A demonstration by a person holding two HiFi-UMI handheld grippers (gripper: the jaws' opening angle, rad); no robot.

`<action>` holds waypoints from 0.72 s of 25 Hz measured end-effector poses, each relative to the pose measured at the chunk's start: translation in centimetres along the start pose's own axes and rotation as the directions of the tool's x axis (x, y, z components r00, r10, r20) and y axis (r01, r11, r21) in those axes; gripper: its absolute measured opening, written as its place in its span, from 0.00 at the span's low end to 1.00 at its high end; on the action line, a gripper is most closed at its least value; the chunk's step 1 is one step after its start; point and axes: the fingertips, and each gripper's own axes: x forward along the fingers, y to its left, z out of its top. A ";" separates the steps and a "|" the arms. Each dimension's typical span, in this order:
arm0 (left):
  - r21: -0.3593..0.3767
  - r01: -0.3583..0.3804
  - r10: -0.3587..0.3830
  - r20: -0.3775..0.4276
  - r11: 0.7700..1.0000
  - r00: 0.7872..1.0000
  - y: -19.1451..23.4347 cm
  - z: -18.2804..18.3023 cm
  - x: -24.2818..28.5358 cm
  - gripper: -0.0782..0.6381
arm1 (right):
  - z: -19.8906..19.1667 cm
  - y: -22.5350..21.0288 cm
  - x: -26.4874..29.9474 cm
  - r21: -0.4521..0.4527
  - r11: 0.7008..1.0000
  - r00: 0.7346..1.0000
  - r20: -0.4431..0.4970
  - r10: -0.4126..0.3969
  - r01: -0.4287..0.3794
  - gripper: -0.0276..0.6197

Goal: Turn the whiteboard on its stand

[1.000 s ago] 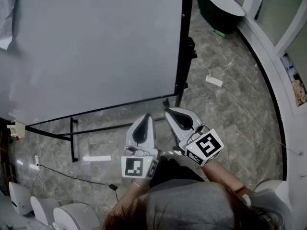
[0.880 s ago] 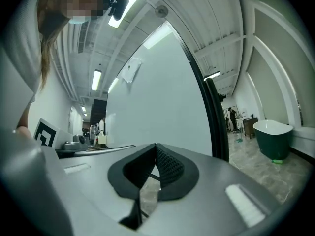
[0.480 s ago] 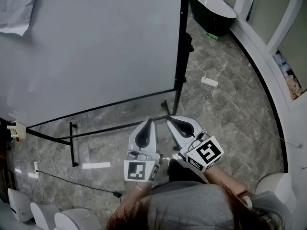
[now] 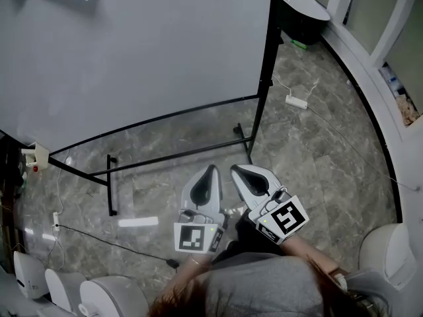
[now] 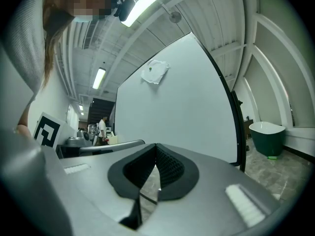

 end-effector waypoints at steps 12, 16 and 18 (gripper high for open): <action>0.005 0.026 -0.026 0.023 1.000 0.999 -2.6 2.1 -3.7 0.10 | 2.3 2.3 -3.5 -0.022 0.997 0.997 0.030 -0.077 0.078 0.03; 0.011 0.043 -0.043 0.034 0.999 0.999 -4.5 2.2 -4.0 0.10 | 3.0 2.6 -5.1 -0.044 0.996 0.996 0.047 -0.076 0.078 0.03; -0.001 0.051 -0.051 0.030 0.999 0.998 -5.4 1.9 -4.1 0.10 | 2.9 2.5 -5.9 -0.042 0.996 0.996 0.050 -0.079 0.081 0.04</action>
